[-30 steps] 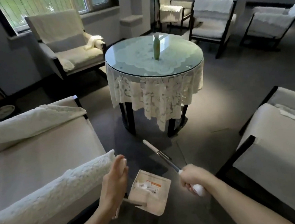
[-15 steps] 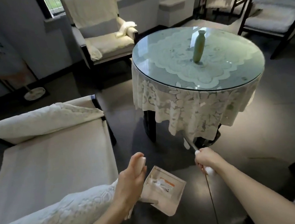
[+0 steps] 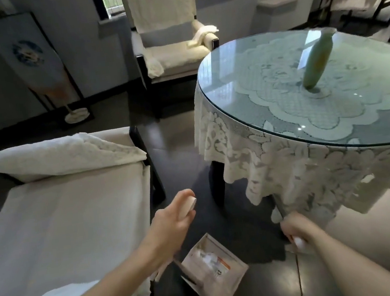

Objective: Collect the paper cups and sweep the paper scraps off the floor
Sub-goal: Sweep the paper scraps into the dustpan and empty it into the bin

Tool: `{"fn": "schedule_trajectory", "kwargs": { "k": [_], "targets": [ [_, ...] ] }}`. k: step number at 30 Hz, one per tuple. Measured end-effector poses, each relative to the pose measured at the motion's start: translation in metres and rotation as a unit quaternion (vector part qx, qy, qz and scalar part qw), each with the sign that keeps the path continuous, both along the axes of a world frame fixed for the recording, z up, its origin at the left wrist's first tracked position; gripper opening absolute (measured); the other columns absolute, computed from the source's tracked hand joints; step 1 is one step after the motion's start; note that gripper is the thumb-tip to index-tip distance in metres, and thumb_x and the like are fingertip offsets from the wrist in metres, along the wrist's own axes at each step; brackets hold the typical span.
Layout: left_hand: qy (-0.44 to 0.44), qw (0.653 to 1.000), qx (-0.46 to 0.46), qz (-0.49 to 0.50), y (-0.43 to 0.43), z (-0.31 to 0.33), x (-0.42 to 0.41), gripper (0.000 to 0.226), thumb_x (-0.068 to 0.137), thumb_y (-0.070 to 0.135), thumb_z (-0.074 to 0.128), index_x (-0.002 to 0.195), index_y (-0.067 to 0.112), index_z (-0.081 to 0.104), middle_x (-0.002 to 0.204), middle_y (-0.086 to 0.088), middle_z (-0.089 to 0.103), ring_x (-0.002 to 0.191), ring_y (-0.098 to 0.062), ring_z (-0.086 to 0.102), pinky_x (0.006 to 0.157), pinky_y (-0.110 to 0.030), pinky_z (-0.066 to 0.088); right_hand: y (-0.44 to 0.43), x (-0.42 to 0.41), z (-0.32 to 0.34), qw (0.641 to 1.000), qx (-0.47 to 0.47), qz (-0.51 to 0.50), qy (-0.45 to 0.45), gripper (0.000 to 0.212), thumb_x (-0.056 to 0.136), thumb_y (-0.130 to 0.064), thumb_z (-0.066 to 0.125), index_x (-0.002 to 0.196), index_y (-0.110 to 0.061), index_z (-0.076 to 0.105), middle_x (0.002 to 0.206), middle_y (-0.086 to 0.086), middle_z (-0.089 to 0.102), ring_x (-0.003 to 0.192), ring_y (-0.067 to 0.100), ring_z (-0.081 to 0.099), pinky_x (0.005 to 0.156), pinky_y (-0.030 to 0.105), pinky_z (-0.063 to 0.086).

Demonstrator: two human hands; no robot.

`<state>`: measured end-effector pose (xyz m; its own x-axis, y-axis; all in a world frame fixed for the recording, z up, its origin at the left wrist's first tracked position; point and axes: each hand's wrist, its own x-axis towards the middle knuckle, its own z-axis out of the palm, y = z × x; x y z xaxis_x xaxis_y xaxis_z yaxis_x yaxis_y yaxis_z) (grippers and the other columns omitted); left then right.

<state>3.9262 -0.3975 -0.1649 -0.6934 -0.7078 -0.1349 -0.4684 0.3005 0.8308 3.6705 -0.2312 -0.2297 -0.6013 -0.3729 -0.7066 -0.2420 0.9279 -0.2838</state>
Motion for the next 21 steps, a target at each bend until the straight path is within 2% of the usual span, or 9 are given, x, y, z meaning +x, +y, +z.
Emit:
{"fn": "schedule_trajectory", "kwargs": {
  "k": [3,6,8,11,14,15,17,19,21],
  "targets": [
    [-0.001,1.000,0.015,0.014,-0.005,0.001,-0.008,0.027,0.094,0.032,0.053,0.103,0.057,0.048,0.051,0.009,0.056,0.037,-0.008,0.043,0.036,-0.026,0.041,-0.003,-0.005,0.002,0.998,0.045,0.041,-0.009,0.032,0.094,-0.011,0.045,0.122,0.000,0.057,0.085,0.003,0.055,0.089,0.017,0.057,0.072,0.024,0.045],
    [-0.008,0.999,0.028,0.021,0.001,0.007,-0.013,0.026,0.095,0.031,0.053,0.104,0.055,0.049,0.050,0.004,0.055,0.035,-0.009,0.043,0.036,-0.026,0.042,0.007,0.003,0.025,0.990,0.112,0.090,-0.008,0.032,0.096,-0.014,0.044,0.125,-0.005,0.055,0.122,0.010,0.060,0.114,0.022,0.058,0.083,0.024,0.047],
    [-0.023,0.999,0.023,0.020,0.009,0.010,-0.011,0.026,0.095,0.033,0.053,0.107,0.055,0.047,0.056,0.000,0.057,0.035,-0.009,0.048,0.036,-0.023,0.042,0.020,0.016,0.044,0.987,0.103,0.123,-0.019,0.035,0.093,-0.011,0.045,0.125,-0.001,0.057,0.126,0.013,0.061,0.115,0.025,0.059,0.078,0.024,0.046],
    [-0.037,0.999,0.030,0.010,0.028,0.017,0.001,0.030,0.096,0.034,0.052,0.110,0.059,0.042,0.065,-0.002,0.060,0.042,-0.011,0.055,0.039,-0.022,0.043,0.046,0.048,0.078,0.978,0.147,0.144,-0.032,0.035,0.092,-0.010,0.046,0.124,-0.002,0.057,0.126,0.014,0.060,0.111,0.026,0.059,0.086,0.030,0.048],
    [-0.050,0.998,0.037,-0.020,0.052,0.027,0.020,0.036,0.097,0.032,0.050,0.123,0.053,0.038,0.077,-0.001,0.065,0.069,-0.018,0.068,0.047,-0.023,0.054,0.075,0.089,0.105,0.983,0.143,0.096,-0.065,0.030,0.091,-0.014,0.048,0.118,-0.007,0.059,0.099,0.009,0.064,0.082,0.021,0.059,0.068,0.027,0.047],
    [-0.056,0.997,0.033,-0.033,0.059,0.030,0.027,0.039,0.097,0.031,0.050,0.129,0.050,0.036,0.088,0.000,0.067,0.080,-0.020,0.068,0.060,-0.027,0.057,0.085,0.104,0.117,0.986,0.130,0.055,-0.088,0.026,0.089,-0.012,0.049,0.113,-0.009,0.059,0.085,0.007,0.061,0.070,0.018,0.057,0.060,0.026,0.046],
    [-0.060,0.997,0.028,-0.042,0.073,0.038,0.041,0.043,0.098,0.032,0.048,0.137,0.043,0.034,0.109,0.004,0.064,0.088,-0.013,0.064,0.080,-0.031,0.054,0.102,0.130,0.131,0.983,0.091,-0.060,-0.150,0.016,0.087,-0.006,0.049,0.100,-0.010,0.058,0.060,0.004,0.050,0.045,0.012,0.046,0.041,0.021,0.038],
    [-0.060,0.997,0.020,-0.041,0.086,0.042,0.057,0.039,0.098,0.034,0.046,0.136,0.039,0.036,0.104,0.008,0.064,0.082,-0.007,0.062,0.076,-0.026,0.053,0.117,0.151,0.147,0.955,0.038,-0.198,-0.219,0.014,0.087,0.002,0.045,0.092,-0.007,0.054,0.044,0.001,0.041,0.030,0.008,0.036,0.033,0.014,0.031],
    [-0.072,0.997,0.003,-0.042,0.097,0.046,0.073,0.033,0.098,0.036,0.044,0.130,0.039,0.037,0.083,0.010,0.062,0.064,-0.012,0.063,0.055,-0.020,0.047,0.130,0.164,0.158,0.928,0.001,-0.274,-0.253,0.018,0.087,0.005,0.040,0.092,-0.006,0.054,0.037,0.000,0.037,0.027,0.006,0.032,0.032,0.011,0.028]
  ]
}}
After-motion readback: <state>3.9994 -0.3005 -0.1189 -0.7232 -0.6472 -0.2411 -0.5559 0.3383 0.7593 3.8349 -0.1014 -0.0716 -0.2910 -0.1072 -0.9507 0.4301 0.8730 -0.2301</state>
